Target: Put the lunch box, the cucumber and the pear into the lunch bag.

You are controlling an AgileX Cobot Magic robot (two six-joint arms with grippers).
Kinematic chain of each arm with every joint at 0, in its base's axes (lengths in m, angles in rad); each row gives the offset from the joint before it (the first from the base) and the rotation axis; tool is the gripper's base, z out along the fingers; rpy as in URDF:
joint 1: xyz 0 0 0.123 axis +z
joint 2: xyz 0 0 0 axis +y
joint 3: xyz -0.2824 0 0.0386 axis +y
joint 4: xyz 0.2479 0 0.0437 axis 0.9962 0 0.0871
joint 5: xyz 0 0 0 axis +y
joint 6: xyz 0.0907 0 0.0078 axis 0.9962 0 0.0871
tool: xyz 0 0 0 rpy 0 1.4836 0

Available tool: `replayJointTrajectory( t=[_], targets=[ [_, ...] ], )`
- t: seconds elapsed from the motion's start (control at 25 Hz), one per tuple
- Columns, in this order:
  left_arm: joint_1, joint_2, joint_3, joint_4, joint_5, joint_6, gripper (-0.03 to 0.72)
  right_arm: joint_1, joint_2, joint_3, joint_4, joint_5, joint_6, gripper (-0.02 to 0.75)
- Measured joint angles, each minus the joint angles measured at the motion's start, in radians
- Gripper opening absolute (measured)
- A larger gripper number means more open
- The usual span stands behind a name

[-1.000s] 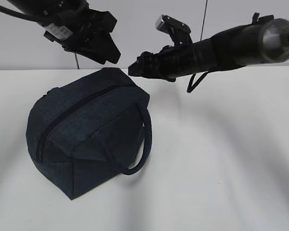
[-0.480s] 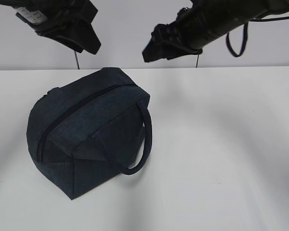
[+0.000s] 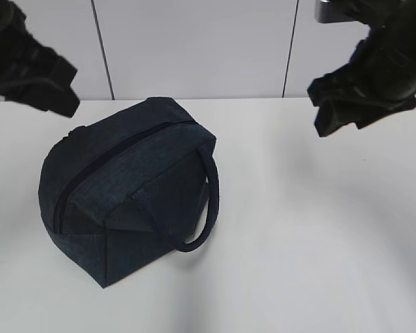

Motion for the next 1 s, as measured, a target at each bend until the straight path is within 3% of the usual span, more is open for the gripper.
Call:
replayJointTrajectory(
  t=[0.24,0.56,1.0],
  targets=[
    [0.0,-0.195,0.191,0.029,0.002,-0.049,0.239,0.0,-0.236,0.249,-0.104,0.031,0.057,0.442],
    [0.0,-0.579,0.392,0.043,0.101,-0.107,0.239,0.0,-0.661,0.547,-0.133,0.105,0.069,0.432],
    [0.0,-1.038,0.621,0.179,0.221,-0.217,0.239,0.0,-1.139,0.77,-0.213,0.163,0.087,0.431]
  ],
)
